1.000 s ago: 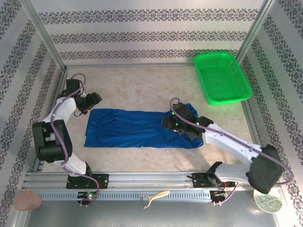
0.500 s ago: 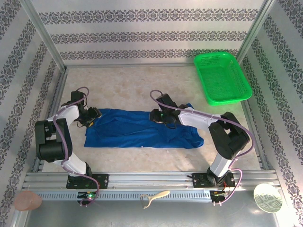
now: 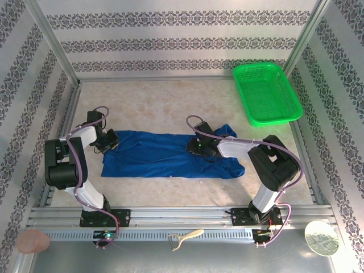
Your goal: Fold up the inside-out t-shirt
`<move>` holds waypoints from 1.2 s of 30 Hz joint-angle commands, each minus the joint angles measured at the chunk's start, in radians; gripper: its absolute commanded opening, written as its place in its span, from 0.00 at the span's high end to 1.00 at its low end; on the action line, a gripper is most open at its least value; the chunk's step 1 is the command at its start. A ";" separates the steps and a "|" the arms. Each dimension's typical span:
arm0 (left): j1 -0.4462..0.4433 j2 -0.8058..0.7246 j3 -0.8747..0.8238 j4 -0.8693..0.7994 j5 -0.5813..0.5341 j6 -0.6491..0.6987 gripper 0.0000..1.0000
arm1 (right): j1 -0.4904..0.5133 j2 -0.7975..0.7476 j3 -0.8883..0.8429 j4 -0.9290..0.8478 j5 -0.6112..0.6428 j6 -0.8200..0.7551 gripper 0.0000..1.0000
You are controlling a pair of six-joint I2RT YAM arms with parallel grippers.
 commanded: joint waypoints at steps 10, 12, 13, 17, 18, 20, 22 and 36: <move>0.079 0.035 0.178 -0.070 -0.069 0.084 1.00 | -0.014 -0.020 -0.056 -0.021 0.035 0.034 0.60; 0.084 0.026 0.192 -0.094 -0.067 0.092 1.00 | -0.015 -0.022 -0.052 -0.019 0.024 0.029 0.56; 0.087 0.016 0.191 -0.100 -0.069 0.093 0.91 | -0.016 -0.027 -0.051 -0.020 0.018 0.027 0.55; 0.088 -0.064 0.169 -0.101 -0.068 0.071 0.51 | -0.029 -0.061 -0.040 -0.015 -0.030 0.020 0.54; 0.088 -0.085 0.163 -0.096 -0.054 0.056 0.48 | -0.032 -0.074 -0.034 -0.017 -0.036 0.019 0.54; 0.081 -0.136 0.144 -0.072 -0.020 0.010 0.46 | -0.042 -0.107 -0.022 -0.031 -0.048 0.014 0.54; 0.056 -0.178 0.124 -0.022 0.017 -0.034 0.46 | -0.052 -0.139 -0.011 -0.046 -0.048 0.007 0.54; -0.148 0.090 0.215 0.086 0.059 -0.102 0.46 | -0.179 -0.295 -0.114 -0.130 -0.022 -0.028 0.55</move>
